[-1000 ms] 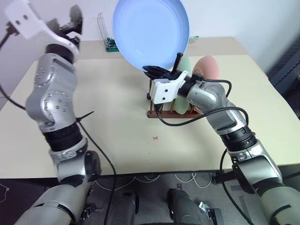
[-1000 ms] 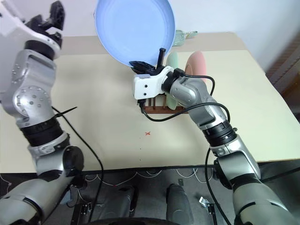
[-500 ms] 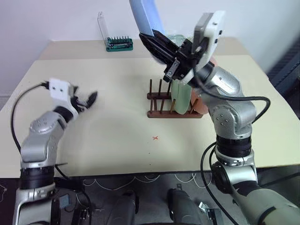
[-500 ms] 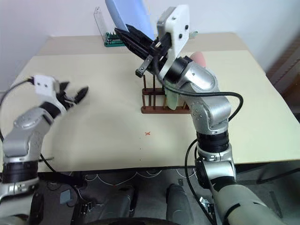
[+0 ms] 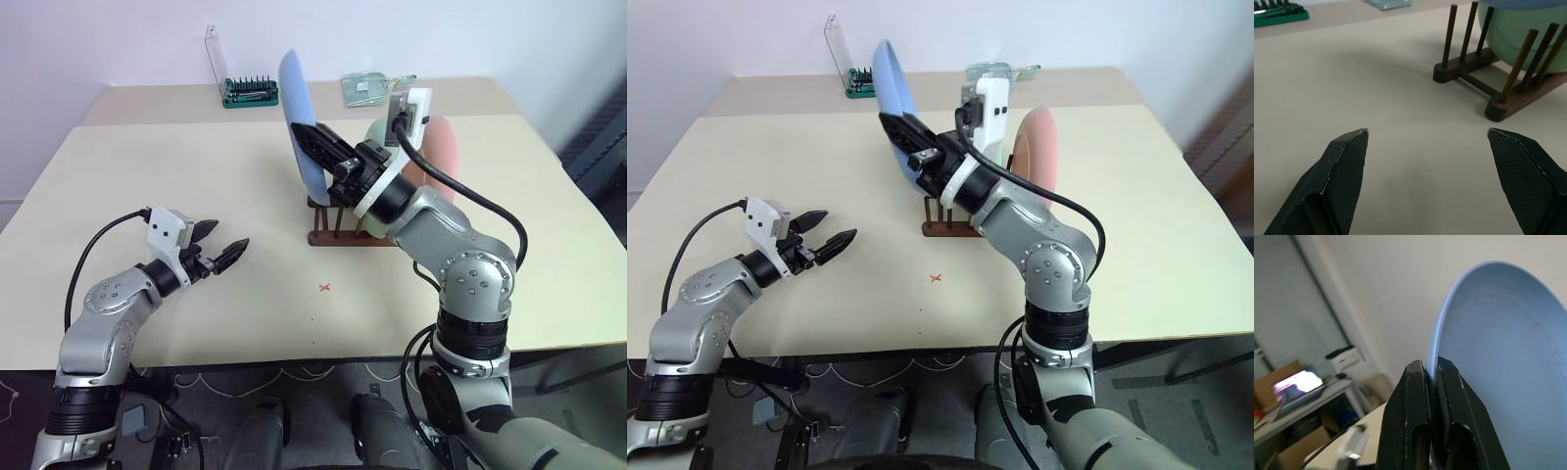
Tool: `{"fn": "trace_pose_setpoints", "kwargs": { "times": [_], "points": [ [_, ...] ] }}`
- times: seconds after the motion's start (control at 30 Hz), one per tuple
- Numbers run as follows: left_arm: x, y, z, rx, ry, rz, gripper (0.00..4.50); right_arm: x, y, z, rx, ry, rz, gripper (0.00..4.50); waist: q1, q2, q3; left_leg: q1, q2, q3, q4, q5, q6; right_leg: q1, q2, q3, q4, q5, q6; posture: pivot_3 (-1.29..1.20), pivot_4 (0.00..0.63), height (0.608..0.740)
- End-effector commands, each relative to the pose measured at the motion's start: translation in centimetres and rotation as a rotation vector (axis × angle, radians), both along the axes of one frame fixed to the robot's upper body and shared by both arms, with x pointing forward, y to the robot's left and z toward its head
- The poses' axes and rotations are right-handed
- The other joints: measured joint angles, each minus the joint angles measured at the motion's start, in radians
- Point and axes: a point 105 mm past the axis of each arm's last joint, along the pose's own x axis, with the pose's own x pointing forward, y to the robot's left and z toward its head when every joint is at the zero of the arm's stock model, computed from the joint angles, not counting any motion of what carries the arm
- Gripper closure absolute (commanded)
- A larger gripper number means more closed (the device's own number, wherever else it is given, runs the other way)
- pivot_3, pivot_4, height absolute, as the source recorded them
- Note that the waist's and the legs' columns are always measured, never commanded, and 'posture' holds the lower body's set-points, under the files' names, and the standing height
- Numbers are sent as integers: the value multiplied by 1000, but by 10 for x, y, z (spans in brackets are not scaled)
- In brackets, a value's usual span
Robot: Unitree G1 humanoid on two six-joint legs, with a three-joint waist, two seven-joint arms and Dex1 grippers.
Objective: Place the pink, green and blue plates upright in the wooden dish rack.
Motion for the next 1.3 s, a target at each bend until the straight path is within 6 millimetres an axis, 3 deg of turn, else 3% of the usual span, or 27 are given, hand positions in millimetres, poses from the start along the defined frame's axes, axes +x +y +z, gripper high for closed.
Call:
{"fn": "trace_pose_setpoints", "kwargs": {
  "times": [0.03,0.2,0.57,0.97,1.3],
  "points": [
    [-1,-1,8,-1,-42,-8,516,1,-6,8,42,-1,-17,4500,-1,0,0,0,0,0,0,0,0,0,0,0,0,0,0,0,150,740],
    [-1,1,5,12,-38,0,516,12,-9,-9,72,146,-37,4500,-4,1,0,0,0,0,0,0,0,0,0,0,1,0,0,0,150,740],
    [-2,-1,2,18,-36,-3,516,16,-8,-14,82,212,-43,4500,-2,1,-1,0,0,0,0,0,0,0,0,0,0,0,0,0,150,740],
    [-1,-2,0,22,-38,-11,516,14,-7,11,88,130,-48,4500,-2,1,-1,0,0,0,0,0,0,0,0,0,0,0,0,0,150,740],
    [-3,-2,-1,24,-39,-9,516,15,-7,17,134,159,-56,4500,-2,1,0,0,0,0,-1,0,0,0,0,0,0,0,0,0,150,740]
  ]
}}
